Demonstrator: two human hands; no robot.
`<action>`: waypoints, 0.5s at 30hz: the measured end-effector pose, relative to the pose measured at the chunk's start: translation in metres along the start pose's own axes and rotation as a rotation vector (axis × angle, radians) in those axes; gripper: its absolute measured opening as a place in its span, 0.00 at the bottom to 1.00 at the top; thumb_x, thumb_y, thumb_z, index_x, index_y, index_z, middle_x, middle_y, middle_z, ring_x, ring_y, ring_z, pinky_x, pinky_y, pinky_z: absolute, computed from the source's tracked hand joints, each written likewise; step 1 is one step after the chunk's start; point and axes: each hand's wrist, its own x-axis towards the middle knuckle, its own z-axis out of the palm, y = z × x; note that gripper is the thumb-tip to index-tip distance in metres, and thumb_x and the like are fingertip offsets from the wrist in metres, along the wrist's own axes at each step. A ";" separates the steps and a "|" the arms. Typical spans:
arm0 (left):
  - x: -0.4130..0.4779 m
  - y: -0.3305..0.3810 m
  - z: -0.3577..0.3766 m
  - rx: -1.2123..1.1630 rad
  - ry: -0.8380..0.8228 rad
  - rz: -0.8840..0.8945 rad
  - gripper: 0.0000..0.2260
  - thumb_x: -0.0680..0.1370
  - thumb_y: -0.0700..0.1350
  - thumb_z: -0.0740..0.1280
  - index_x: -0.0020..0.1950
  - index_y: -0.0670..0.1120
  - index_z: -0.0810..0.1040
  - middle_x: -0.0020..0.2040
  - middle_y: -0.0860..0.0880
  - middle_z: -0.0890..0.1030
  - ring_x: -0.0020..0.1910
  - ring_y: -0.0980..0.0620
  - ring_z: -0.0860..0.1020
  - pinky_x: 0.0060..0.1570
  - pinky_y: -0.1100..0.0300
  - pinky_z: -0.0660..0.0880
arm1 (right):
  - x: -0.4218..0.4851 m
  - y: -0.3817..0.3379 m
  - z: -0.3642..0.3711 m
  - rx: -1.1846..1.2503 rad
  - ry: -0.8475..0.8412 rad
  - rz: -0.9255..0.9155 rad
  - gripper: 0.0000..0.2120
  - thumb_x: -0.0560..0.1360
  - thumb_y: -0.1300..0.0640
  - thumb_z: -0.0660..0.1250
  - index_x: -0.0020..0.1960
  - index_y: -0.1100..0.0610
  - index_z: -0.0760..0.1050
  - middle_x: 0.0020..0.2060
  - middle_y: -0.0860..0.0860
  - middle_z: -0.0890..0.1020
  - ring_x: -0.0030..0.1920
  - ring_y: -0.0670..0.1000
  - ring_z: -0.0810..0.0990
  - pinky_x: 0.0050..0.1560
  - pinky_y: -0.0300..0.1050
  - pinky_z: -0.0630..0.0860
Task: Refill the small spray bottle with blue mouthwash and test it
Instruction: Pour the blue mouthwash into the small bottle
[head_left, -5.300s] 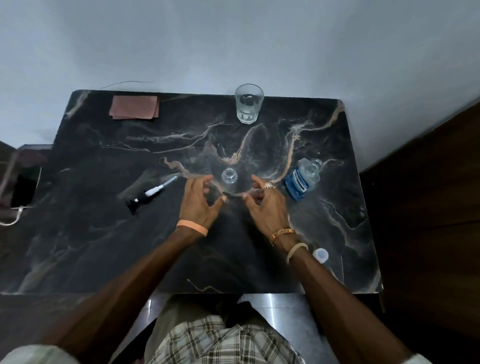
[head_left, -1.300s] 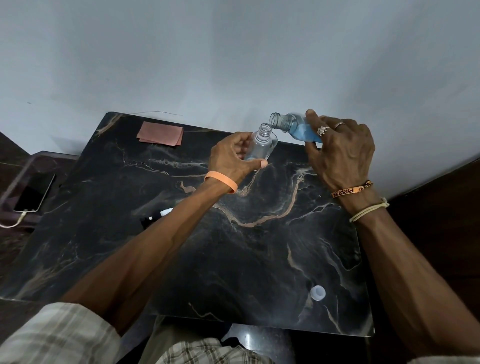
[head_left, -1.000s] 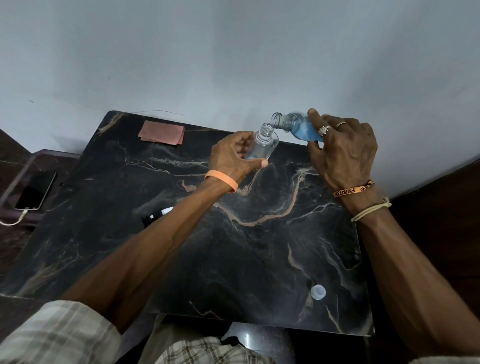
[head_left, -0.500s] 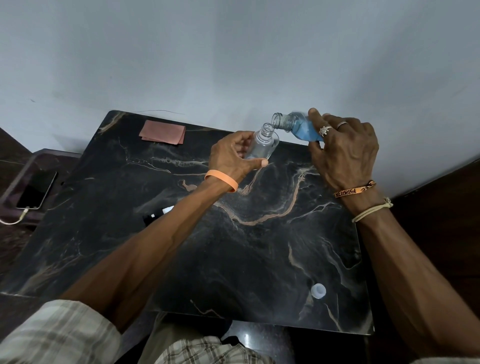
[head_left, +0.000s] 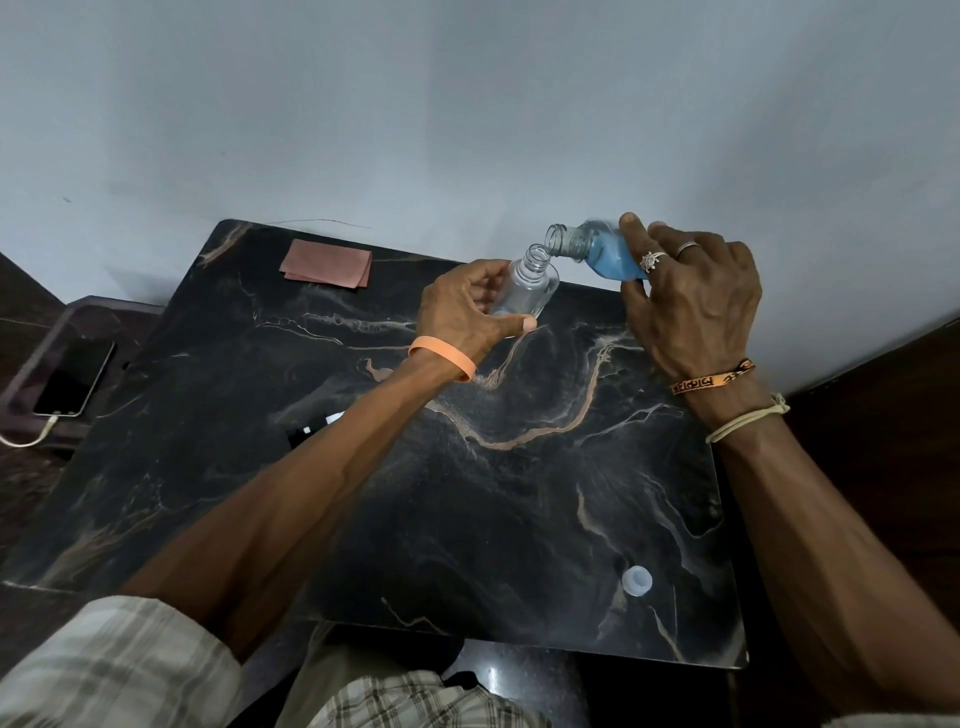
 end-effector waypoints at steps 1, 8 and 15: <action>0.000 0.000 0.000 0.000 0.001 0.000 0.30 0.59 0.46 0.84 0.59 0.49 0.81 0.51 0.51 0.84 0.48 0.55 0.83 0.48 0.56 0.82 | 0.000 0.000 0.000 -0.003 0.002 -0.003 0.22 0.72 0.60 0.70 0.66 0.59 0.77 0.54 0.61 0.83 0.48 0.64 0.81 0.46 0.54 0.75; -0.001 0.002 -0.001 0.004 0.003 0.001 0.30 0.59 0.46 0.84 0.59 0.49 0.81 0.50 0.53 0.84 0.48 0.55 0.82 0.48 0.57 0.82 | 0.000 0.000 0.000 -0.016 -0.001 -0.011 0.23 0.72 0.61 0.69 0.67 0.59 0.76 0.54 0.61 0.83 0.49 0.64 0.81 0.46 0.54 0.75; 0.000 0.004 -0.001 0.009 0.002 0.003 0.30 0.59 0.46 0.84 0.60 0.49 0.81 0.51 0.51 0.84 0.48 0.55 0.82 0.49 0.57 0.82 | 0.001 0.001 0.001 -0.002 0.016 -0.010 0.23 0.72 0.61 0.69 0.66 0.59 0.77 0.54 0.61 0.83 0.48 0.64 0.82 0.46 0.54 0.75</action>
